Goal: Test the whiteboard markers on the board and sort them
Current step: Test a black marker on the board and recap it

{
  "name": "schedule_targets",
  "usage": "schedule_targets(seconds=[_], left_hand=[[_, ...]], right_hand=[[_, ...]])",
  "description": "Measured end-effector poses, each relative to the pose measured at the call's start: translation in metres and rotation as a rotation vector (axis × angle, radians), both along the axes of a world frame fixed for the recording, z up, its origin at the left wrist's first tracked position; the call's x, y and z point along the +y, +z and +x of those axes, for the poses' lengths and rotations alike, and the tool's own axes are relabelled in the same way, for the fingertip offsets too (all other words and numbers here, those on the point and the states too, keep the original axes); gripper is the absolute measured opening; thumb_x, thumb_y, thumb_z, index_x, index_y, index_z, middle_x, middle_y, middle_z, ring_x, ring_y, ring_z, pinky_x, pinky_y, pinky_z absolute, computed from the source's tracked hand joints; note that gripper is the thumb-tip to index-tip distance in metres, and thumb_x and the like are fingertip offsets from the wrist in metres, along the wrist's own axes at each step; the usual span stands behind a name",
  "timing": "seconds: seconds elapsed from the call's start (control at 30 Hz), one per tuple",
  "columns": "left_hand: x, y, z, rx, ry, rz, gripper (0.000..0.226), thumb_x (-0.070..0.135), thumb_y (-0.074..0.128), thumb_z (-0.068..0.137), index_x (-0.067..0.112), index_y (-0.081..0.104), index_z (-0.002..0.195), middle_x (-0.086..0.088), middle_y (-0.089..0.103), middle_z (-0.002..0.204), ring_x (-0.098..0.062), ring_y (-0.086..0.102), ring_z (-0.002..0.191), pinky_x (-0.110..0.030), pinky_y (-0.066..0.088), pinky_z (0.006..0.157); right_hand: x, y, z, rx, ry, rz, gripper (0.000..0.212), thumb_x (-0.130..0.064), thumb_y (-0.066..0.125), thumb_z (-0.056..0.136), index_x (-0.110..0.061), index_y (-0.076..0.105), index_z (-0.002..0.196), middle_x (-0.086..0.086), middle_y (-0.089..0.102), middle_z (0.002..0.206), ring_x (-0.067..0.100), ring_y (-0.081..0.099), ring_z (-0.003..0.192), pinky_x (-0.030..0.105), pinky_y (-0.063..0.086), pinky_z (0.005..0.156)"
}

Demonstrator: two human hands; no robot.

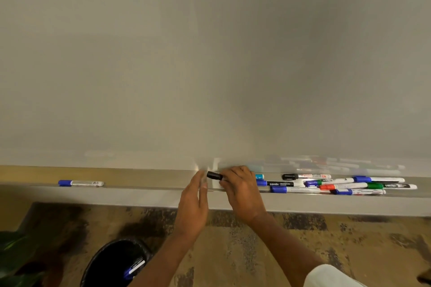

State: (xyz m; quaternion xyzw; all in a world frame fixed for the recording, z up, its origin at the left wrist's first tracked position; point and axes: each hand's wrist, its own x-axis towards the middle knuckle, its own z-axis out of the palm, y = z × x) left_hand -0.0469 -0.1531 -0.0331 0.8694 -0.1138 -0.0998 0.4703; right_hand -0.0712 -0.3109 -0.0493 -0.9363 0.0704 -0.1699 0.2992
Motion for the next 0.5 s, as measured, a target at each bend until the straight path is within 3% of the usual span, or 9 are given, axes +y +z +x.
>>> schedule_targets(seconds=[0.17, 0.37, 0.43, 0.5], left_hand=[[-0.003, 0.051, 0.016, 0.060, 0.107, -0.311, 0.032, 0.026, 0.048, 0.107, 0.023, 0.061, 0.136, 0.012, 0.065, 0.133, 0.002, 0.057, 0.126, -0.004, 0.040, 0.099], [-0.006, 0.130, 0.019, 0.269, -0.024, -0.566, 0.030, 0.028, 0.050, 0.107, 0.024, 0.066, 0.132, 0.008, 0.072, 0.125, -0.006, 0.061, 0.125, -0.027, 0.043, 0.108], [-0.007, 0.159, 0.014, 0.299, -0.094, -0.620, 0.032, 0.032, 0.048, 0.107, 0.021, 0.070, 0.128, -0.002, 0.074, 0.108, -0.012, 0.066, 0.113, -0.032, 0.046, 0.106], [-0.007, 0.188, 0.008, 0.326, -0.153, -0.684, 0.036, 0.034, 0.045, 0.107, 0.018, 0.072, 0.124, -0.010, 0.060, 0.084, -0.022, 0.059, 0.088, -0.039, 0.051, 0.097]], right_hand=[[0.009, 0.051, 0.003, 0.019, -0.048, 0.458, 0.023, -0.023, 0.059, 0.097, -0.021, 0.065, 0.120, -0.010, 0.062, 0.108, 0.009, 0.056, 0.103, 0.026, 0.051, 0.089], [0.026, 0.137, -0.013, 0.033, -0.046, 0.926, 0.020, -0.025, 0.055, 0.100, -0.027, 0.069, 0.115, -0.006, 0.070, 0.092, 0.011, 0.064, 0.089, 0.028, 0.055, 0.075], [0.031, 0.169, -0.020, 0.031, 0.003, 1.031, 0.021, -0.019, 0.052, 0.101, -0.022, 0.071, 0.112, 0.000, 0.069, 0.083, 0.012, 0.061, 0.079, 0.027, 0.051, 0.067], [0.034, 0.199, -0.027, 0.015, 0.040, 1.103, 0.022, -0.017, 0.051, 0.102, -0.015, 0.072, 0.108, 0.005, 0.066, 0.078, 0.014, 0.057, 0.074, 0.028, 0.046, 0.063]])
